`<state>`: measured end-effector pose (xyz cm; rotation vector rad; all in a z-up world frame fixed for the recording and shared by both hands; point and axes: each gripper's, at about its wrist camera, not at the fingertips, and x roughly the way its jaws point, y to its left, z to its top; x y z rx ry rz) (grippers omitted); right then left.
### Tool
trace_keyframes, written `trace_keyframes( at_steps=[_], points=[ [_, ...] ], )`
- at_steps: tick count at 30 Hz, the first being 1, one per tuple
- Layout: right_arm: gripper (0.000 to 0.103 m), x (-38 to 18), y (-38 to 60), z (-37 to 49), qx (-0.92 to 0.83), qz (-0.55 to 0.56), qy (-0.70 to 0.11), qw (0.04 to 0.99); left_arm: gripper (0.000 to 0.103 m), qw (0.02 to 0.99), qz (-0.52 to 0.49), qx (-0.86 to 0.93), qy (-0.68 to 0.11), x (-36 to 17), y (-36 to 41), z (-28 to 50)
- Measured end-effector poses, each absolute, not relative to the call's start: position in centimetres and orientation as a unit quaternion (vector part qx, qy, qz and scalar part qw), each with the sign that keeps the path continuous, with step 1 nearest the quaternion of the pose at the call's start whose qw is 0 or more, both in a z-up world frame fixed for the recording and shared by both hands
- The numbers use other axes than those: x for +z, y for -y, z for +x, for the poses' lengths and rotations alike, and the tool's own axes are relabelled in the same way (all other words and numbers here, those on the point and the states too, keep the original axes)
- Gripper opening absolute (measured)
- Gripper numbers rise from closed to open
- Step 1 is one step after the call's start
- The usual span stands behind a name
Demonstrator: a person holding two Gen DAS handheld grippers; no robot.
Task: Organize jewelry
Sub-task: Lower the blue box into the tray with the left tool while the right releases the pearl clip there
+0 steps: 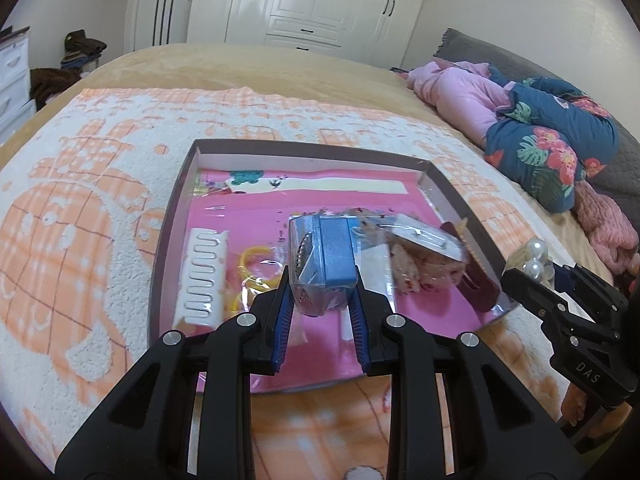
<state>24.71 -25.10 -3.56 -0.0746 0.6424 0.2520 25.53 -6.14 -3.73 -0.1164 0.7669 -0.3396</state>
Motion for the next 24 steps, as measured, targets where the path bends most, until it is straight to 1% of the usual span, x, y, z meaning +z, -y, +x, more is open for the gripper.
trace_keyframes(
  at_steps=[15,24],
  points=[
    [0.043,-6.0,20.6,27.9,0.158,-0.062,-0.347,0.922,0.019,0.910,-0.061,-0.153,-0.381,-4.9,4.9,27.4],
    [0.043,-6.9,20.4,28.6,0.163,-0.053,-0.364,0.915,0.019,0.907,-0.058,-0.155,-0.387,-5.4,5.1,27.7]
  ],
)
